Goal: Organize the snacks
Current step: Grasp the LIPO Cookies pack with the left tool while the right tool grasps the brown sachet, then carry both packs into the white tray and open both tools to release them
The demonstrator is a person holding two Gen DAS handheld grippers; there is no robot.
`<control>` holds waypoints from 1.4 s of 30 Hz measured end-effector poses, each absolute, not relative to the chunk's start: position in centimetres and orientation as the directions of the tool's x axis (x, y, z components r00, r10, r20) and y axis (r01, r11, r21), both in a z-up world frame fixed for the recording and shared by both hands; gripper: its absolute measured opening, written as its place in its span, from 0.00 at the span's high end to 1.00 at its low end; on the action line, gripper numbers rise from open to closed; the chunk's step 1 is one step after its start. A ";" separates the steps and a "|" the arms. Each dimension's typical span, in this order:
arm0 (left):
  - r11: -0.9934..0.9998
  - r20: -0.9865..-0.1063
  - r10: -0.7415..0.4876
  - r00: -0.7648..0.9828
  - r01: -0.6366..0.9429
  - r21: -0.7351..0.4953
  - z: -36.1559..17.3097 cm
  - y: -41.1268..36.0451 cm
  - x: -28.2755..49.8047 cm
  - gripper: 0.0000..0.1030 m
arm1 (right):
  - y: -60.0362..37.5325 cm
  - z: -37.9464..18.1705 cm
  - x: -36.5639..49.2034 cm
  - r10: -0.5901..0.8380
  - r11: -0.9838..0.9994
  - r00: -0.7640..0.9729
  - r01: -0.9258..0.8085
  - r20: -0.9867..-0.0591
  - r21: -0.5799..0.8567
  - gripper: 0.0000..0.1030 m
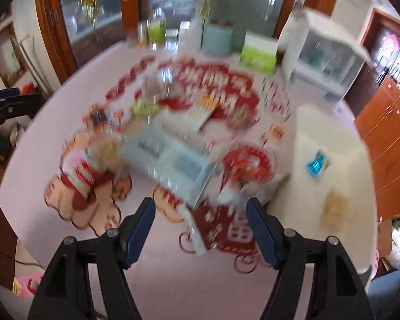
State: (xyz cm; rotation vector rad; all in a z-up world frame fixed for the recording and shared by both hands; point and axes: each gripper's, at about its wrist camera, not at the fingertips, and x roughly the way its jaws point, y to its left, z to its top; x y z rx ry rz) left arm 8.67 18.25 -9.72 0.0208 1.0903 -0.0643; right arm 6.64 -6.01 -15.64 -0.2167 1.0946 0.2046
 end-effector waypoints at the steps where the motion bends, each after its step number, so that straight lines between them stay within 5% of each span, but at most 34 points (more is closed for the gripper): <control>1: 0.998 -0.900 -0.048 0.433 0.061 -0.024 -11.4 18.4 8.7 0.02 | -5.9 -17.0 6.7 0.059 0.960 0.414 -0.273 -0.908 -0.062 0.31; 10: 0.999 -0.971 -0.041 0.236 -0.016 -0.046 -22.4 18.9 9.2 0.03 | -6.9 -23.8 8.8 0.002 0.967 0.291 -0.243 -0.957 -0.072 0.31; 20: 0.998 -0.977 -0.026 0.210 -0.055 -0.038 -24.4 17.7 10.0 0.04 | -7.0 -26.2 9.8 0.066 0.957 0.231 -0.289 -0.971 -0.004 0.32; 24: 0.997 -0.981 -0.003 0.191 -0.070 -0.017 -25.2 17.7 10.4 0.15 | -7.3 -26.1 10.2 0.078 0.953 0.234 -0.304 -0.969 0.003 0.39; 26: 0.998 -0.981 0.018 0.195 -0.064 0.006 -25.3 17.3 10.6 0.20 | -7.2 -26.0 10.3 0.083 0.949 0.236 -0.315 -0.968 0.004 0.50; 30: 0.999 -0.973 0.017 0.230 -0.041 0.007 -24.4 16.9 10.3 0.56 | -7.0 -25.9 10.8 0.086 0.943 0.235 -0.332 -0.968 0.004 0.62; 42: 0.998 -0.971 0.006 0.240 -0.065 -0.010 -22.8 16.5 6.5 0.57 | -5.3 -25.2 6.9 0.173 0.927 0.207 -0.365 -0.963 0.088 0.67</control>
